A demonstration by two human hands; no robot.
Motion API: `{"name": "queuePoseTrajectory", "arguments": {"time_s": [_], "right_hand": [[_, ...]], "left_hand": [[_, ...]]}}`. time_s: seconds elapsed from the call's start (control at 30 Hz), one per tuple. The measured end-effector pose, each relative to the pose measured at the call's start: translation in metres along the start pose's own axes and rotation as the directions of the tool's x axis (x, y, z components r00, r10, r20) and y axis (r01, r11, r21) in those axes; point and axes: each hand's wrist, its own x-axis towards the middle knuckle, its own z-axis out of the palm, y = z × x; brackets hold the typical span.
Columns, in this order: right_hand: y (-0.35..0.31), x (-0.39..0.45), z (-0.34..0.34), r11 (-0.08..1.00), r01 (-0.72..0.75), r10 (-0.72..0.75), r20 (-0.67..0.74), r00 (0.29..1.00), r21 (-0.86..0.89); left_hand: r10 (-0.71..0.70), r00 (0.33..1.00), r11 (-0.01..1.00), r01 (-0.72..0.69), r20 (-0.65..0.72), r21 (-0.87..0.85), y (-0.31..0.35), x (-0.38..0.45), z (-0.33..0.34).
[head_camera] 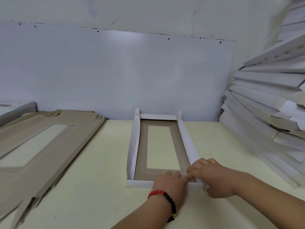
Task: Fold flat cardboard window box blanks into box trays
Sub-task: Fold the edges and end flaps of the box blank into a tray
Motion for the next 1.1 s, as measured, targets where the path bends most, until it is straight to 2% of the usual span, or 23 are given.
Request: {"name": "queuePoseTrajectory", "arguments": {"time_s": [0.07,0.23,0.47,0.7,0.9,1.03,1.1], "right_hand": [[0.0,0.004,-0.003,0.999,0.014,-0.015,0.032,0.999,0.043],[-0.001,0.01,-0.003,1.0,0.007,-0.007,0.016,1.0,-0.018],[0.0,0.012,-0.001,0.971,0.064,-0.07,-0.017,0.997,-0.232],[0.012,0.001,0.004,0.984,0.004,-0.023,-0.104,0.994,-0.179],[-0.003,-0.001,0.004,0.996,-0.004,-0.004,-0.094,0.996,-0.087],[-0.029,0.012,0.014,0.992,-0.043,0.03,-0.101,0.994,-0.122],[-0.032,0.017,0.015,0.989,-0.081,0.069,-0.099,0.993,-0.126]], "left_hand": [[-0.008,1.0,1.0,0.008,-0.002,0.001,0.001,-0.001,0.0],[-0.013,1.0,1.0,0.013,0.008,-0.011,0.001,0.0,-0.003],[-0.019,0.999,1.0,0.019,0.042,-0.019,0.0,0.003,-0.002],[-0.04,0.998,0.999,0.04,0.045,-0.01,0.0,0.005,0.003],[-0.039,0.999,0.999,0.039,0.021,0.014,0.002,0.006,0.006],[-0.009,1.0,0.999,0.008,0.026,0.044,0.001,0.006,0.005],[0.028,0.997,1.0,-0.029,0.066,0.005,-0.008,0.004,0.0]]}}
